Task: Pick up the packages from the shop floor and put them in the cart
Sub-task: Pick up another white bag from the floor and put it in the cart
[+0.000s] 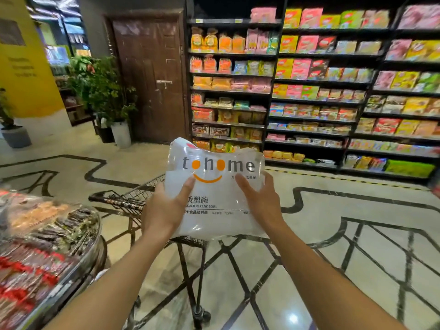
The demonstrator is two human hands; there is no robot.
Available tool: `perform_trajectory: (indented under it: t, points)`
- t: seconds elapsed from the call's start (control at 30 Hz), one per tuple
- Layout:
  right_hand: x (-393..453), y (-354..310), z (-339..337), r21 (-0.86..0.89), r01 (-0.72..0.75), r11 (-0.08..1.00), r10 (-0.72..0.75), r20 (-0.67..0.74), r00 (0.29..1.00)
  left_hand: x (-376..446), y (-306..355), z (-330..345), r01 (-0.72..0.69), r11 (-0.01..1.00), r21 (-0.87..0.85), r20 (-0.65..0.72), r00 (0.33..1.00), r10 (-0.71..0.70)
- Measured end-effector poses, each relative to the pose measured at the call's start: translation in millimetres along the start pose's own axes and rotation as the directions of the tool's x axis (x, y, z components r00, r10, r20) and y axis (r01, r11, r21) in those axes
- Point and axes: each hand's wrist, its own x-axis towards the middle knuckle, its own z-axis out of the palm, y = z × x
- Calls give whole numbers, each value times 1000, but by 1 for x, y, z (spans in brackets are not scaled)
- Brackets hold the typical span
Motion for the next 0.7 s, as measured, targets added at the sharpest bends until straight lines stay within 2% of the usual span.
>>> perform_trajectory:
  t: [0.2, 0.33, 0.7]
  points:
    - [94, 32, 19, -31, 6, 1000, -6, -15, 1000, 73, -5, 62, 7, 1000, -1, 25, 1000, -7]
    - [168, 57, 31, -32, -9, 999, 10, 24, 1000, 123, -9, 112, 38, 999, 1, 22, 999, -38]
    - [361, 93, 87, -8, -15, 1000, 16, 309, 951, 245, -19, 205, 233, 972, -8, -131, 964, -232]
